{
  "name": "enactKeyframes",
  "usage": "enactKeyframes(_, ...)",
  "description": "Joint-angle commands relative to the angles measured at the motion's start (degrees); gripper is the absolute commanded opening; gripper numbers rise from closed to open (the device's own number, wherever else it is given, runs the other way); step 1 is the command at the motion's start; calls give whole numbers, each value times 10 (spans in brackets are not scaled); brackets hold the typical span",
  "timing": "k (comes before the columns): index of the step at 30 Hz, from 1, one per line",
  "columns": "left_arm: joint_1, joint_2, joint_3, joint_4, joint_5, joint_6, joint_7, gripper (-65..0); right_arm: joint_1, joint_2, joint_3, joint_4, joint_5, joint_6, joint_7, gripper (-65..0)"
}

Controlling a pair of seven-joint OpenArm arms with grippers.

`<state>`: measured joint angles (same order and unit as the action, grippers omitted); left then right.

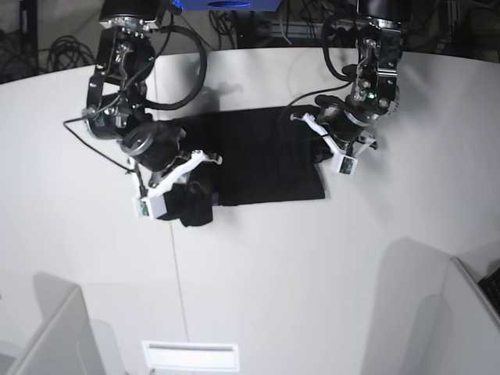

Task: Fold the T-shirt properly
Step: 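Grasp the other strip end with the right gripper and fold it over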

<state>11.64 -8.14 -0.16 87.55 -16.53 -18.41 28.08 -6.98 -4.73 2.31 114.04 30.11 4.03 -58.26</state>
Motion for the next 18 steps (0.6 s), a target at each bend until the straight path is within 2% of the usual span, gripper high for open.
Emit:
enactKeyframes(1,1,-2,1,4,5,-2,19,-650,9,-3,-19,13,17,4,12,-650)
enactKeyframes(6,1,-2,1,5,5,-2,19,-650,10,-3,-87,11,12,-4,51,-650)
enactKeyframes(9,2,-2,1,5,5,-2,19,-650,16,-2,-119,6,12,-50,55,-650)
enactKeyframes(18,2,-3,1,5,4,-2,19,-650,18,13,-184,-50,12,-58,113,-650)
